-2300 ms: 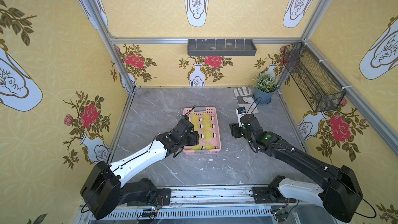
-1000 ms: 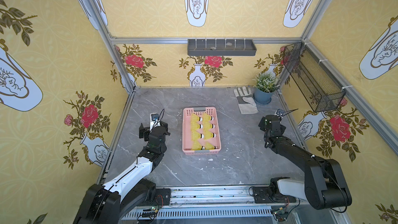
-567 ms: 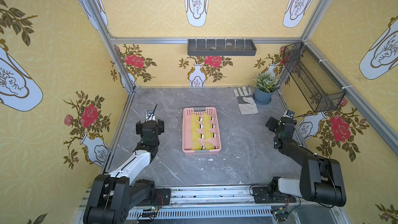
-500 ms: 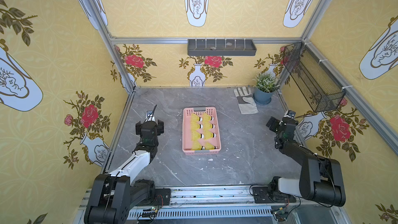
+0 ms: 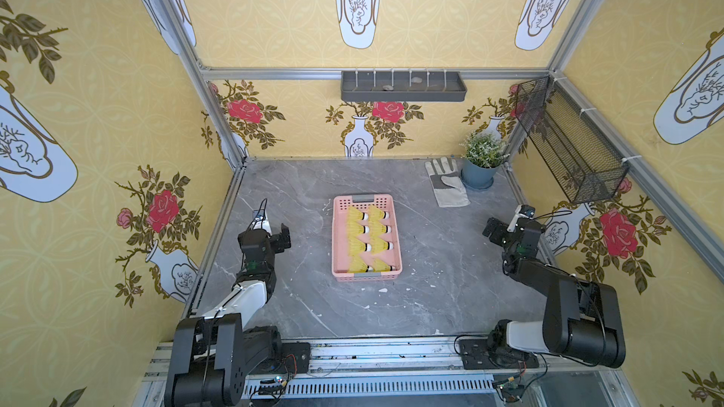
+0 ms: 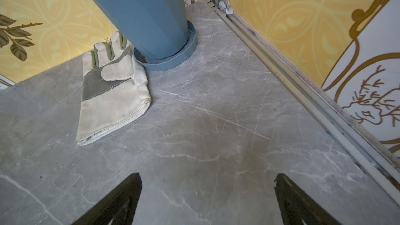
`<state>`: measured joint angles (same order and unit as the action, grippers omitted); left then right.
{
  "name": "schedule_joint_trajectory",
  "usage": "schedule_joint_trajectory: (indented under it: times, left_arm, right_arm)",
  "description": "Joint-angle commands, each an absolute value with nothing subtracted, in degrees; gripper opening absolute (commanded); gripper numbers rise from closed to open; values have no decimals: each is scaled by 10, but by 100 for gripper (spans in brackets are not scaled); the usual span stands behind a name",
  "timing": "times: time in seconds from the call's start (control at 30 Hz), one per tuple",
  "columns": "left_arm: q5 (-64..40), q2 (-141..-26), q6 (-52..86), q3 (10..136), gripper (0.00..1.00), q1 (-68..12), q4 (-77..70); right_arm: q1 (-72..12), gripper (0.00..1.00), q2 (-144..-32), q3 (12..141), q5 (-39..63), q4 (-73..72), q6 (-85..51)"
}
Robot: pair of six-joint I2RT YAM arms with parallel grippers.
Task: Put the shuttlecocks into the storage box
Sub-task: Reset both arms
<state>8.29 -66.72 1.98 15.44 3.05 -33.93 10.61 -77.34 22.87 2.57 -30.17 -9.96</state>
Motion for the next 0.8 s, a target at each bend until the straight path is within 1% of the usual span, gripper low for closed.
schedule_joint_trajectory:
  times: [0.0,0.17,0.47,0.6,0.77]
  left_arm:
    - [45,-667,14,140,100,34,-409]
    - [19,-681,4,115,100,35,-465]
    - [24,-730,5,72,100,35,-588]
    - [19,-726,5,72,100,36,-580]
    - [-12,-737,-9,98,100,35,-542]
  right_arm:
    - [111,98,-774,213,66,-365,-87]
    - [113,98,-775,185,78,-412,-85]
    - [105,98,-777,101,83,-554,-66]
    - [95,98,-820,93,84,-613,-60]
    - [86,98,-821,93,74,-611,-53]
